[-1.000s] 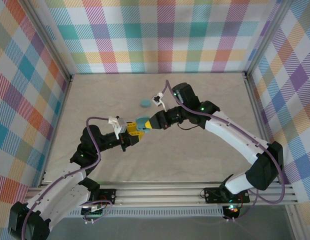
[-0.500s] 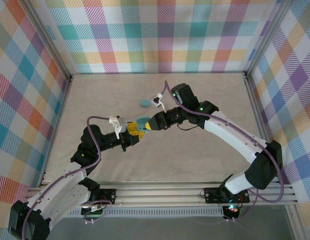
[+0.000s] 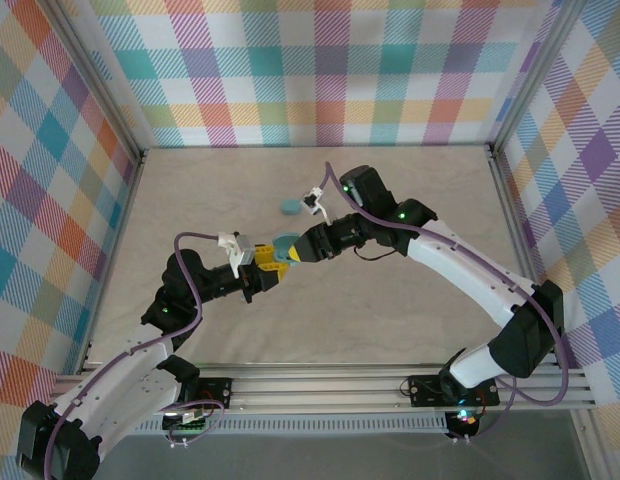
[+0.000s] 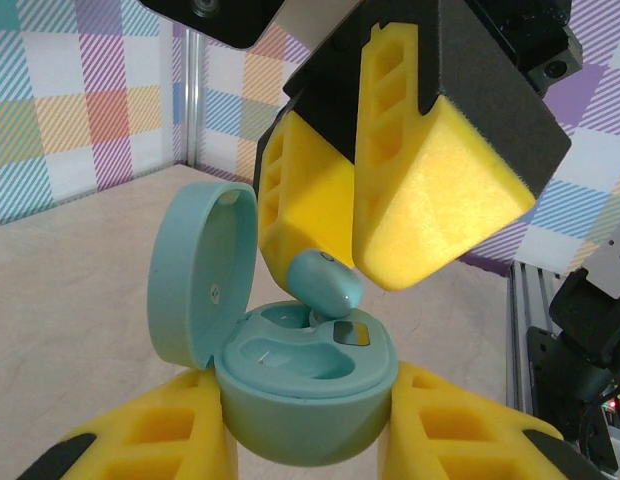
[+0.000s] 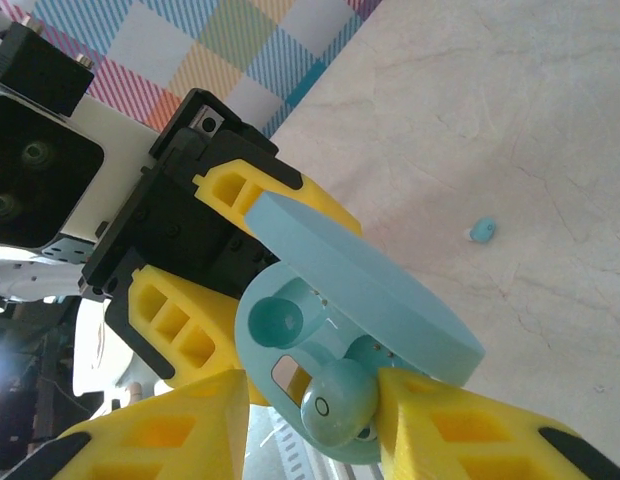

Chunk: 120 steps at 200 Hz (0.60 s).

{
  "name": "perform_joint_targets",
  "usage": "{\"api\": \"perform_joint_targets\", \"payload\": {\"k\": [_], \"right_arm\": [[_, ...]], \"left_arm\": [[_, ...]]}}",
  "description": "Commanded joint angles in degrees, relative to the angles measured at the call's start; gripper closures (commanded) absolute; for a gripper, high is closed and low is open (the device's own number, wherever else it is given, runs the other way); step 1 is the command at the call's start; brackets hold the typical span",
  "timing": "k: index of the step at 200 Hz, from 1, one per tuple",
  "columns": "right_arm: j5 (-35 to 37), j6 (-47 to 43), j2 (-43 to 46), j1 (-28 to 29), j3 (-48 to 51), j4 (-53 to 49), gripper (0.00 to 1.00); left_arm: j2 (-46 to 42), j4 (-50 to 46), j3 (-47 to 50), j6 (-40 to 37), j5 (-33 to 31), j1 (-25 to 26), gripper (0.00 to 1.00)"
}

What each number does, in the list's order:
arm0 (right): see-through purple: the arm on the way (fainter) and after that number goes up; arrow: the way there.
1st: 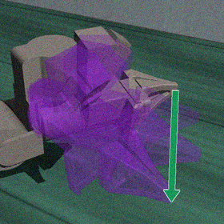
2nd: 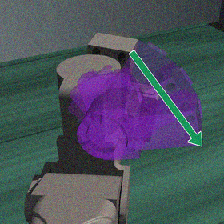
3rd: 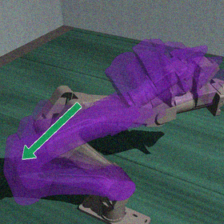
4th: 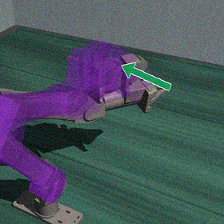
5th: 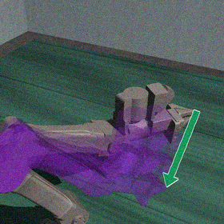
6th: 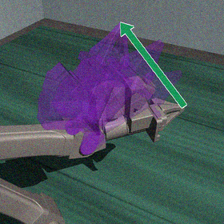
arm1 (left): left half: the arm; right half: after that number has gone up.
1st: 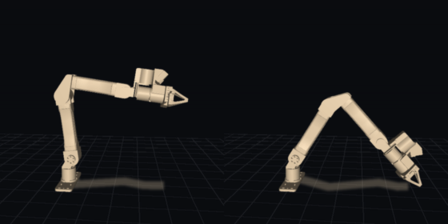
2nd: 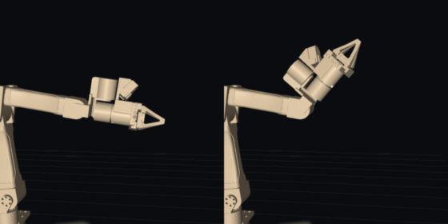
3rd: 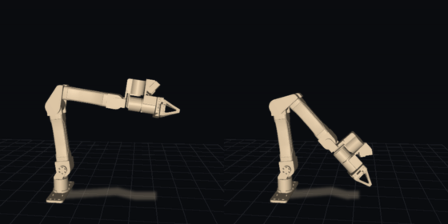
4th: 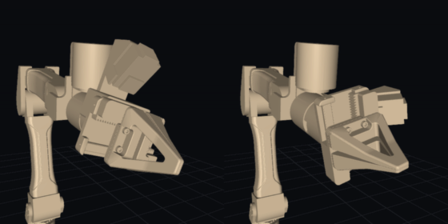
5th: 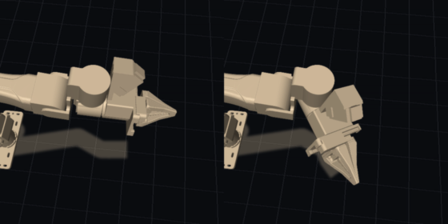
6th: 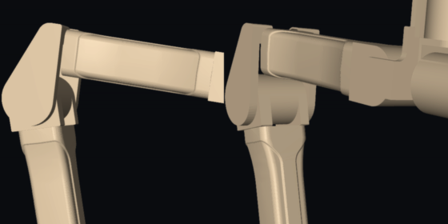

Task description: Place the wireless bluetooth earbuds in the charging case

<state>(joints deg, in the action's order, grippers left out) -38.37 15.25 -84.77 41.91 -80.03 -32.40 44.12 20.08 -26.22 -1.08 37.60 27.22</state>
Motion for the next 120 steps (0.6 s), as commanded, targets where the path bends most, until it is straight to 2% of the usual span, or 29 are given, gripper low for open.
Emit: {"api": "perform_joint_targets", "payload": {"k": [1, 55, 120], "right_arm": [[3.87, -2.13, 0.39, 0.57, -1.53, -3.01, 0.6], [7.42, -3.2, 0.23, 1.73, -3.32, -4.29, 0.55], [12.82, -3.2, 0.97, 2.54, -5.08, -5.46, 0.55]], "left_arm": [[-0.27, 4.7, -0.5, 0.45, 0.8, -0.24, 1.0], [-0.13, 4.8, -0.68, 0.62, 0.89, -0.29, 1.0], [-0.18, 4.71, -0.59, 0.53, 0.86, -0.24, 1.0]]}}
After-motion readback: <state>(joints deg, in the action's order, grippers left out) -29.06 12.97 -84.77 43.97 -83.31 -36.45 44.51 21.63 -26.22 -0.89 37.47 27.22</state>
